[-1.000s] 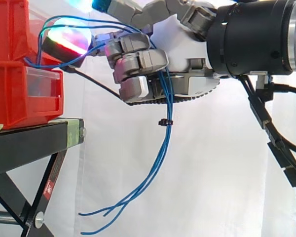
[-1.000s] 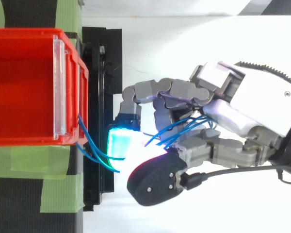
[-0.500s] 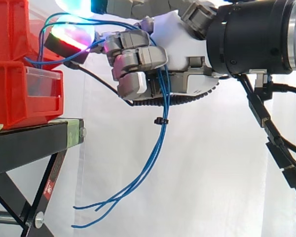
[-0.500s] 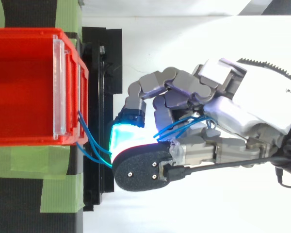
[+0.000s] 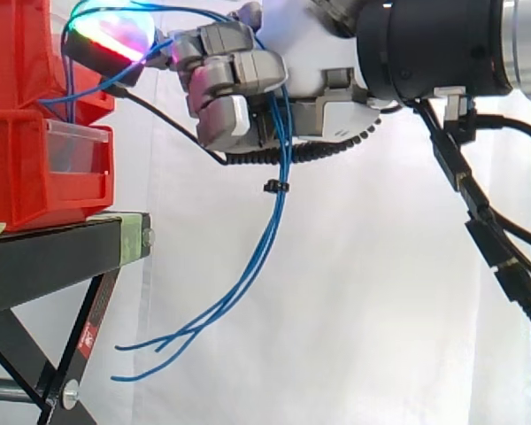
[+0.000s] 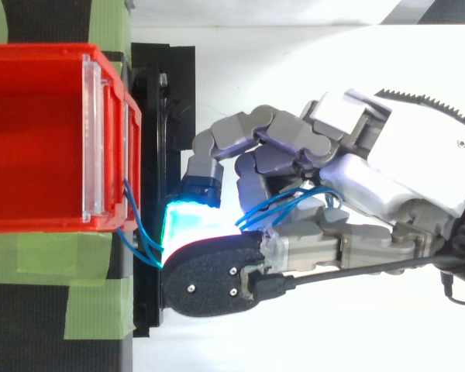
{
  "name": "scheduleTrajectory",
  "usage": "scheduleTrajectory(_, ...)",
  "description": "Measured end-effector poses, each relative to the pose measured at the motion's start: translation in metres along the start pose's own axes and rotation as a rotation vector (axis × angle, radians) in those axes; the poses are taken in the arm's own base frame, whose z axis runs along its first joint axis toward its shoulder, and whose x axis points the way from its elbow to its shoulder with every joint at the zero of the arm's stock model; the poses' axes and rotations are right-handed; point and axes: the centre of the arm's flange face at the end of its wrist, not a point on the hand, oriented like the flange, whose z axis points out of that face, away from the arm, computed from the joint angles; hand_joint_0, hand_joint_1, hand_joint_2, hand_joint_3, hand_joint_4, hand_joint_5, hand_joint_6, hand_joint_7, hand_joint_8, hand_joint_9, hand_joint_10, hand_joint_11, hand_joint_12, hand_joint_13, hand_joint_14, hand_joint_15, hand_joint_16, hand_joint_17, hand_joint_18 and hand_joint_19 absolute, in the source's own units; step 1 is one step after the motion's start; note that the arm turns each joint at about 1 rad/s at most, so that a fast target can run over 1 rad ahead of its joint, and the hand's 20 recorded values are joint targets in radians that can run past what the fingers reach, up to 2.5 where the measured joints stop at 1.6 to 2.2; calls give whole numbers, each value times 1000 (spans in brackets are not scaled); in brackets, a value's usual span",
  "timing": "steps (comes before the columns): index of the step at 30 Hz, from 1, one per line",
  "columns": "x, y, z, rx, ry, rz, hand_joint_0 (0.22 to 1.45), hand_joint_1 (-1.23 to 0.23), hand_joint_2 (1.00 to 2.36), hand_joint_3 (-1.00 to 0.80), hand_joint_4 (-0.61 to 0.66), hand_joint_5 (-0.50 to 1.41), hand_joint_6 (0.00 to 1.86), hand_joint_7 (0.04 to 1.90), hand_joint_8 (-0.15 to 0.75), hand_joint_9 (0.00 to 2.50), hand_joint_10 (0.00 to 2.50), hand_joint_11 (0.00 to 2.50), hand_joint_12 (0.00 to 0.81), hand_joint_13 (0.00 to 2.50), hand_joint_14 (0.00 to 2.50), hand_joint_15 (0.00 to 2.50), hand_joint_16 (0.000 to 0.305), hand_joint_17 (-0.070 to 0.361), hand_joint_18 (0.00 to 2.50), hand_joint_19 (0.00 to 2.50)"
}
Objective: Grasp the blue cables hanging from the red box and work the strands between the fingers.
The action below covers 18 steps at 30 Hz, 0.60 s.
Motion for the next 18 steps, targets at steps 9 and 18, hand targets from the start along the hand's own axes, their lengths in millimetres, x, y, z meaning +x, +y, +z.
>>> scheduleTrajectory(9,2,36,9,55,13,-86,872,-666,1012,-190,156,123,1205,1079,376,674,2500,2465,418,998,2500,1322,45,102,1373,1281)
scheduleTrajectory(18,-12,66,15,134,7,-202,873,-668,1012,-193,162,123,1201,1090,376,674,2500,2465,418,998,2500,1322,45,102,1373,1281)
